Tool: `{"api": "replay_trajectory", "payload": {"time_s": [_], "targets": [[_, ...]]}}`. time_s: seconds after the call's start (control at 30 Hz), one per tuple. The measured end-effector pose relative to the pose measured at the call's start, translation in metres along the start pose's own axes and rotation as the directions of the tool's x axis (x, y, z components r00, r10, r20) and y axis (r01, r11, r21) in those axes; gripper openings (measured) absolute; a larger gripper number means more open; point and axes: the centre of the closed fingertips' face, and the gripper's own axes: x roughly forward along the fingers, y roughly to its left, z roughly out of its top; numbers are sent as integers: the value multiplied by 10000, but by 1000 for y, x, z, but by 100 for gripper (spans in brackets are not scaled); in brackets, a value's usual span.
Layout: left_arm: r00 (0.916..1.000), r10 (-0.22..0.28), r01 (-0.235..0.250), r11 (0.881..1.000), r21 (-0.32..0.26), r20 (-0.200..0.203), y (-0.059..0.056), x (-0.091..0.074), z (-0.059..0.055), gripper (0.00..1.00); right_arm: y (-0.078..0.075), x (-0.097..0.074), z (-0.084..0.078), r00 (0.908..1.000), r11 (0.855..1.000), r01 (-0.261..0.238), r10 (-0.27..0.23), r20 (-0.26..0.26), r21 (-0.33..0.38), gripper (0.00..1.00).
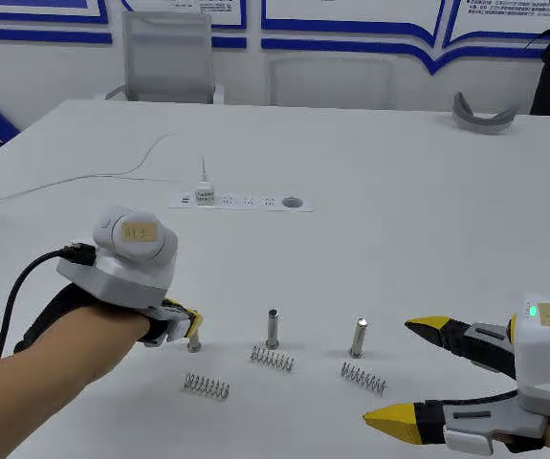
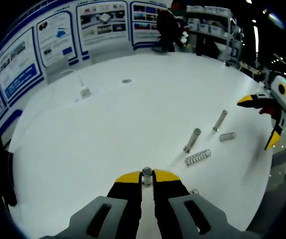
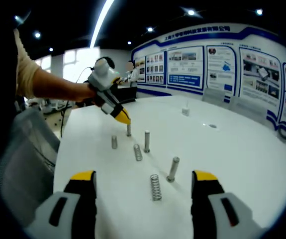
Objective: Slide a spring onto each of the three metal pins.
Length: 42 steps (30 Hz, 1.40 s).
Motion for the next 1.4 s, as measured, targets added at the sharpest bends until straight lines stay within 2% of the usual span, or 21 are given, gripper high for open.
{"api": "replay_trajectory", "payload": {"time_s": [0.9,1.03,1.4], "targets": [[9992,-154,151,9999,69,371,0,2,2,9,4,3,2,9999,9999,-136,136,-17,-70,80],[9984,-108,103,9999,89,559,3,1,4,15,3,2,3,9999,9999,-109,109,-3,-68,80],[9962,-184,174,9998,124,852,0,-6,4,20,6,4,5,9999,9998,-162,162,0,-135,80]]}}
